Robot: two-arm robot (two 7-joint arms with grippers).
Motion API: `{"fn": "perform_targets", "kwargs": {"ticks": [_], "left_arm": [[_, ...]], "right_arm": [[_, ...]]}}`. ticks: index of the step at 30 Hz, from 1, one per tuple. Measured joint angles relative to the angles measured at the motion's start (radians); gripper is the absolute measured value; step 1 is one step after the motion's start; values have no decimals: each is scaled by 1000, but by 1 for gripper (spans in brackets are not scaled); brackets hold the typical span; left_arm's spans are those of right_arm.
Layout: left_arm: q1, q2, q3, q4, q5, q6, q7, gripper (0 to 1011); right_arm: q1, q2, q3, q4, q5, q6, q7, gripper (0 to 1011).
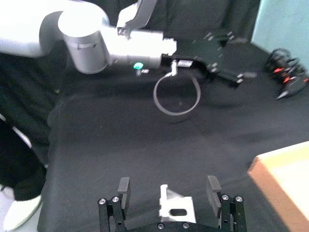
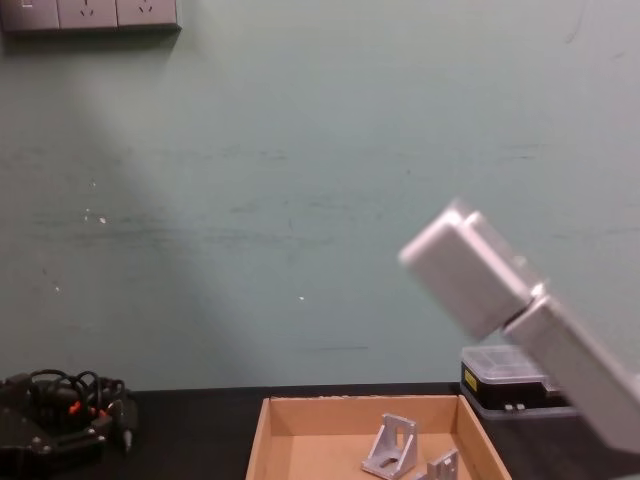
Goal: Use one hand to pick up the angle iron from the table and place it into the box.
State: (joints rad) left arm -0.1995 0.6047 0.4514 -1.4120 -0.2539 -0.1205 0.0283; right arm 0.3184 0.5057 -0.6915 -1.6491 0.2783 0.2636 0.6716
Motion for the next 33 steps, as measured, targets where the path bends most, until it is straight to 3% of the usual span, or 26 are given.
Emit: {"fn": "perform_targets", "kwargs": {"ticks": [4,13,33], "left_arm": [[0,0,0,0,0,0,0,1011],[0,0,0,0,0,0,0,1011],[0,0,0,0,0,0,0,1011]], "right_arm": [[18,-3,-35,12,-18,33,-4,1000],[38,-27,-77,43,-49,100,-29,1000],[46,-70,-95,75,-83,133,-59,1000]]}}
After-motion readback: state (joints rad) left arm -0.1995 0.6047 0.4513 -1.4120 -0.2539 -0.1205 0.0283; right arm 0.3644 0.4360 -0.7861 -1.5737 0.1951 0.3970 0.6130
